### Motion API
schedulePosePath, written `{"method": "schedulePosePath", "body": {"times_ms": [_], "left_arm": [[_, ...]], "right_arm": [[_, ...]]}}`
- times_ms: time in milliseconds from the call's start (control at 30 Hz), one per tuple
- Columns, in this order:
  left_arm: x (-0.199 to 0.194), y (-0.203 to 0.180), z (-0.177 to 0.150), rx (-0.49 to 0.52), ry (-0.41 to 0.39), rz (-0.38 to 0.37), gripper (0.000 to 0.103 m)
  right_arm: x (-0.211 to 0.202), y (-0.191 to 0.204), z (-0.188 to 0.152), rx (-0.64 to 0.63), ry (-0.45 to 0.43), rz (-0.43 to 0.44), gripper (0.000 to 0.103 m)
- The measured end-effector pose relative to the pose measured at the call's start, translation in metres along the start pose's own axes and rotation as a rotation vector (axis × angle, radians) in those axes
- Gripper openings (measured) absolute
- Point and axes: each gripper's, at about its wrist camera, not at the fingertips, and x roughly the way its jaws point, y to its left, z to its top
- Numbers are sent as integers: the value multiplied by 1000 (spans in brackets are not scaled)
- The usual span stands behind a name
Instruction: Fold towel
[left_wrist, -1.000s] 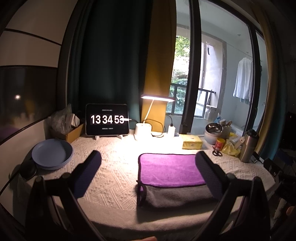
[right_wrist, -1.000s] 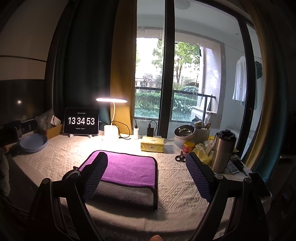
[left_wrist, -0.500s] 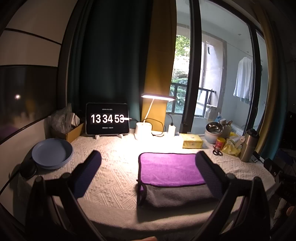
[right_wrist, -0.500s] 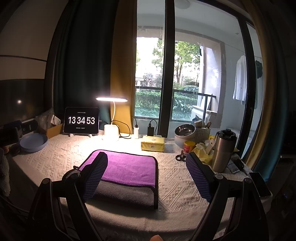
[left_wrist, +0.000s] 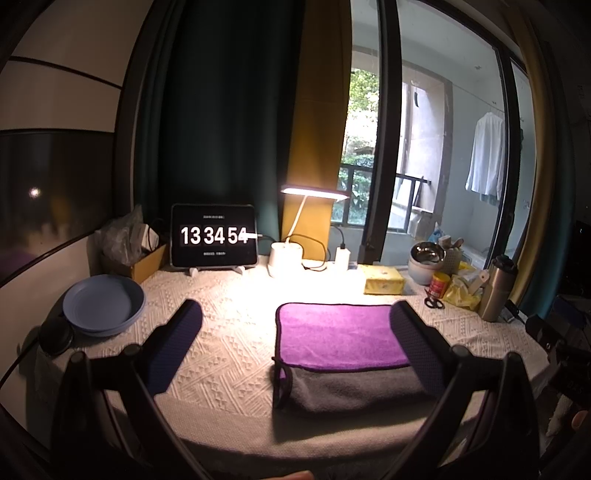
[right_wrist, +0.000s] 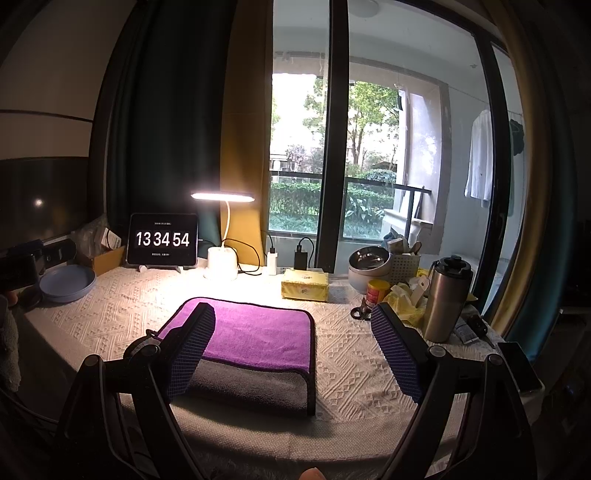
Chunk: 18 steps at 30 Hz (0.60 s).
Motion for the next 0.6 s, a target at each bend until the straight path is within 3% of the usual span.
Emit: {"method": "schedulePosePath", "body": {"times_ms": [600], "left_arm": [[16,-4,-13,11,39,-5,102]], "right_arm": [[11,4,-8,1,31,7,89]]}}
